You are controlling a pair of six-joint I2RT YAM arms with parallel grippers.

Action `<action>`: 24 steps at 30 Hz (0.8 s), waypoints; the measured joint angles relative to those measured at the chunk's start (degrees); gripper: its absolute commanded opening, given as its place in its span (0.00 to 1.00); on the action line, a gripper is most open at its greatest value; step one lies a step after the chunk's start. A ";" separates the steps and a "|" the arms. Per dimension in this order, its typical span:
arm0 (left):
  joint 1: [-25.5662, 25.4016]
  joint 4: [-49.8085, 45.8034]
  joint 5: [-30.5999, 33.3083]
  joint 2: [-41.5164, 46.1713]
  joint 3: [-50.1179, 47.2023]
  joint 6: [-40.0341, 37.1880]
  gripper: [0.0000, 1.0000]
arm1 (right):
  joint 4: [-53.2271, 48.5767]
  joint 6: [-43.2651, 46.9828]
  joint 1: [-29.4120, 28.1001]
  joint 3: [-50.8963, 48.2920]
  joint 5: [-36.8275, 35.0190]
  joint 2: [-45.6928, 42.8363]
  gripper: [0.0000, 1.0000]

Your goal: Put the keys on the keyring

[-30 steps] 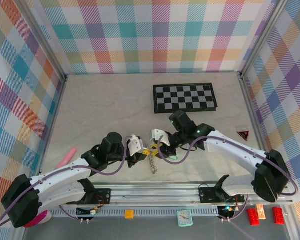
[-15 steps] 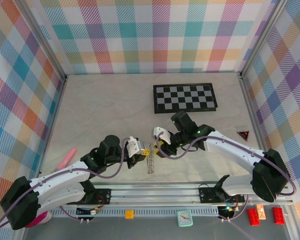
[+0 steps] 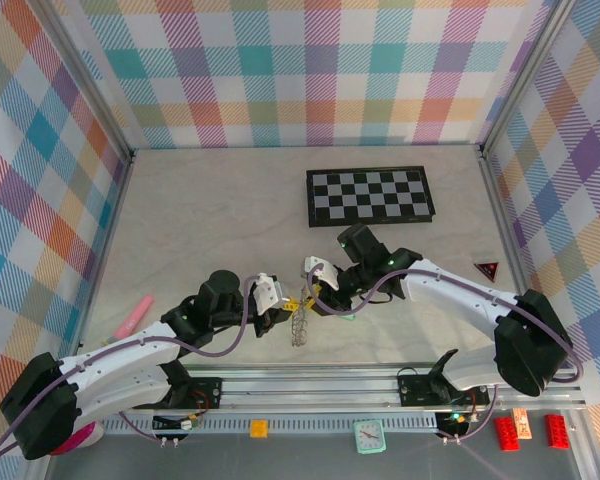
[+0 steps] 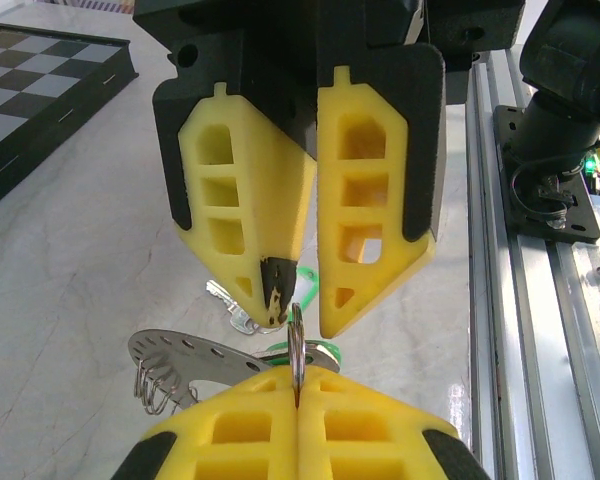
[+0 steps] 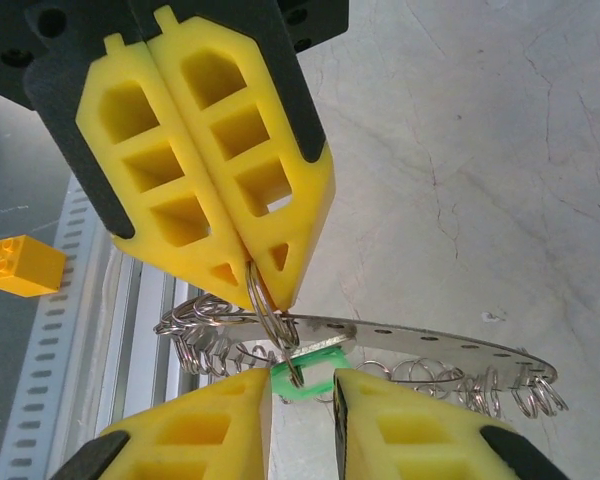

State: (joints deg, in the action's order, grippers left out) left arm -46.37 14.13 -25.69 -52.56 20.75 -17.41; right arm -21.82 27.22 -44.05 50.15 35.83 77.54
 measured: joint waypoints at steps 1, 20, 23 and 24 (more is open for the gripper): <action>0.00 0.00 0.00 0.00 0.00 0.00 0.00 | 0.04 0.00 0.00 0.00 0.13 0.00 0.22; 0.02 1.27 0.31 1.55 -1.46 -0.04 0.00 | -0.68 1.60 0.00 1.25 0.68 3.87 0.00; 0.02 1.31 0.46 1.75 -1.55 -0.07 0.00 | -0.61 1.70 0.00 1.40 0.81 3.98 0.09; 0.02 1.51 0.48 1.75 -1.55 -0.07 0.00 | -0.55 1.60 0.00 1.38 0.76 3.74 0.19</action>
State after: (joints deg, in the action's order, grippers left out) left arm -46.35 15.64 -25.21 -50.81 19.20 -17.47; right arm -22.37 28.82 -44.05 51.53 36.60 81.28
